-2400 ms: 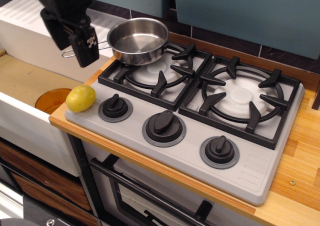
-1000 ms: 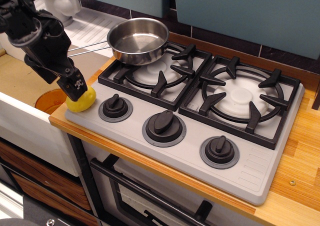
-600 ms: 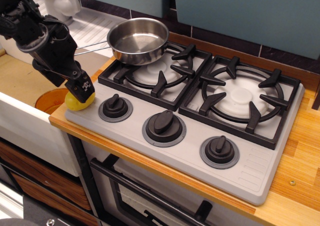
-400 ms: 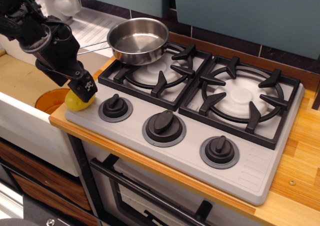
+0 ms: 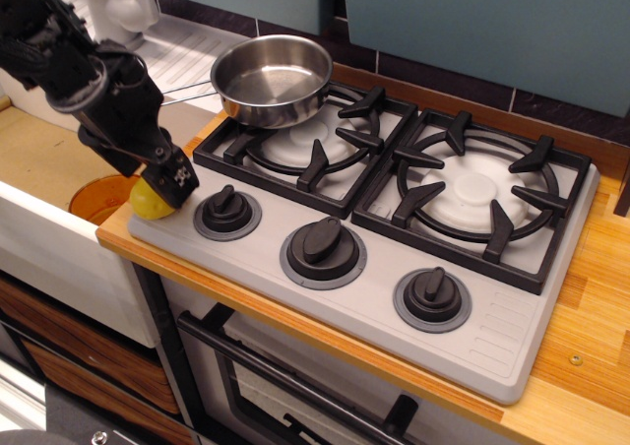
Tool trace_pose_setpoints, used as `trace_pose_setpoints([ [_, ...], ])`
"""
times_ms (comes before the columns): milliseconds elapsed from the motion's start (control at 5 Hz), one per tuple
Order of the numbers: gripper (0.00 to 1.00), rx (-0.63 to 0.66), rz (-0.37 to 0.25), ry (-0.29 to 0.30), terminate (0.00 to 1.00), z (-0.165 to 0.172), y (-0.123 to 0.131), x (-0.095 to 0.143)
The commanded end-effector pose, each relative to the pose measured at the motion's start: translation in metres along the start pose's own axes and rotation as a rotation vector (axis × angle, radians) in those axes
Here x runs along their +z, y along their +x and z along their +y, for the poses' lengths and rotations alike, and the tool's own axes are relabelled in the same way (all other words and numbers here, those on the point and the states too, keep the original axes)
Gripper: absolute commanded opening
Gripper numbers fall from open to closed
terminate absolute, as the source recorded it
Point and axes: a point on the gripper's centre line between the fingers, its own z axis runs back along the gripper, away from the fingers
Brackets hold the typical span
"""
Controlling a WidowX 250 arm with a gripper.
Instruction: Put pot or pan on stove and put potato in pot or pan
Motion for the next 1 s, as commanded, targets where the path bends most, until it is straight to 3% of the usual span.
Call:
trace_pose_setpoints([
  [0,1.0,0.011,-0.019,-0.006,0.0,-0.007,0.0,0.002],
  [200,0.0,0.046,-0.007,-0.003,0.0,-0.013,-0.005,0.006],
  [600,0.0,0.063,-0.002,-0.069,0.0,-0.013,-0.002,0.02],
  [800,0.0,0.05,0.024,-0.067,0.0,-0.005,0.006,0.04],
])
